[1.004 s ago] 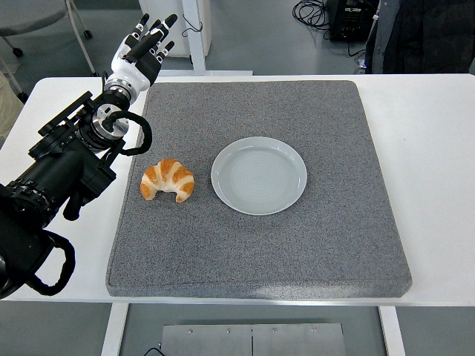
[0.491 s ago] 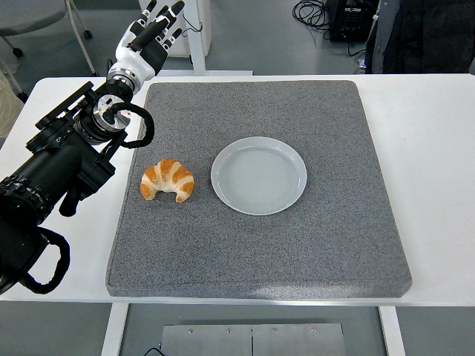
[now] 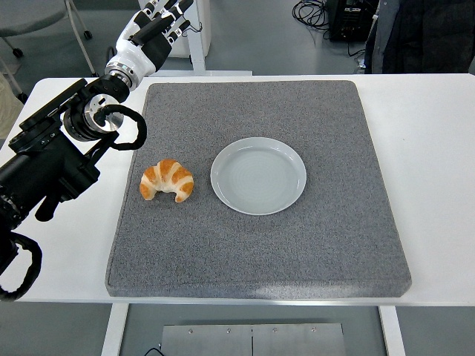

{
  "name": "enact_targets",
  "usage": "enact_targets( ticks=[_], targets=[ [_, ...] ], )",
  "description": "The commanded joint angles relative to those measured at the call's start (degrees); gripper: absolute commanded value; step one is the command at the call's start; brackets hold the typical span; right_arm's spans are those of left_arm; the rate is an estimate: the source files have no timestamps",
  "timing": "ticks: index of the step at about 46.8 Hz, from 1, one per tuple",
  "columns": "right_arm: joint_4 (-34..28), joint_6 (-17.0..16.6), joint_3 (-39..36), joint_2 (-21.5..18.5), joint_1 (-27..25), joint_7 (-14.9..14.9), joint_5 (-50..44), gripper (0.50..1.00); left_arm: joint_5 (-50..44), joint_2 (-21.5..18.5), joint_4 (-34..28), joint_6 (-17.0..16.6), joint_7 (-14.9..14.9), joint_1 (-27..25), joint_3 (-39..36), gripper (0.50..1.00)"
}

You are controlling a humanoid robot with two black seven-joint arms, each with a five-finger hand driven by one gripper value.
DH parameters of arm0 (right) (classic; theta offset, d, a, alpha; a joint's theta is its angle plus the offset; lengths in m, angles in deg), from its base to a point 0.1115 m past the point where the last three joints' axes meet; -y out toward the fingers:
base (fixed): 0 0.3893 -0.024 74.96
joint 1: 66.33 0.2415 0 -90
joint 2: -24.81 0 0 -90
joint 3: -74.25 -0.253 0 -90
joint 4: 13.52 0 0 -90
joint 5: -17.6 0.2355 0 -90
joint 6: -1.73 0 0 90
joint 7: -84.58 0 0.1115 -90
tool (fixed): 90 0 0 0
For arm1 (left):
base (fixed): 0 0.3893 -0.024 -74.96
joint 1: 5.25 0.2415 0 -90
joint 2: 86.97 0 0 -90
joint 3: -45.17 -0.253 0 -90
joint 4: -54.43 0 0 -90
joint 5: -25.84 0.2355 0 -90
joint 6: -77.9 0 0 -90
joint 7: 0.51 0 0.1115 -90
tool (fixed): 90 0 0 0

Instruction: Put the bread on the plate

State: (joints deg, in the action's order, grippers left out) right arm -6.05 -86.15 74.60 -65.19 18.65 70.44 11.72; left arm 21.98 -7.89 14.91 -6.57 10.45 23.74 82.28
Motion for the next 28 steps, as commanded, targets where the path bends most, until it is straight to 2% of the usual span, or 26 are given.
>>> enact_targets(
  ticks=[1,12,28],
  targets=[
    [0.0,0.0,0.0,0.0,0.0,0.0,0.0,1.000,0.0,-2.8,-3.7,-0.4,0.1,0.0,-2.9,1.000],
    [0.0,0.0,0.0,0.0,0.0,0.0,-0.1,1.000,1.1,-6.4,-7.6,-0.8,0.0,-0.8,-4.6,1.000],
    [0.0,0.0,0.0,0.0,0.0,0.0,0.0,1.000,13.0,-15.4,-19.1,-1.6,0.0,-1.4,-8.5,1.000]
  ],
)
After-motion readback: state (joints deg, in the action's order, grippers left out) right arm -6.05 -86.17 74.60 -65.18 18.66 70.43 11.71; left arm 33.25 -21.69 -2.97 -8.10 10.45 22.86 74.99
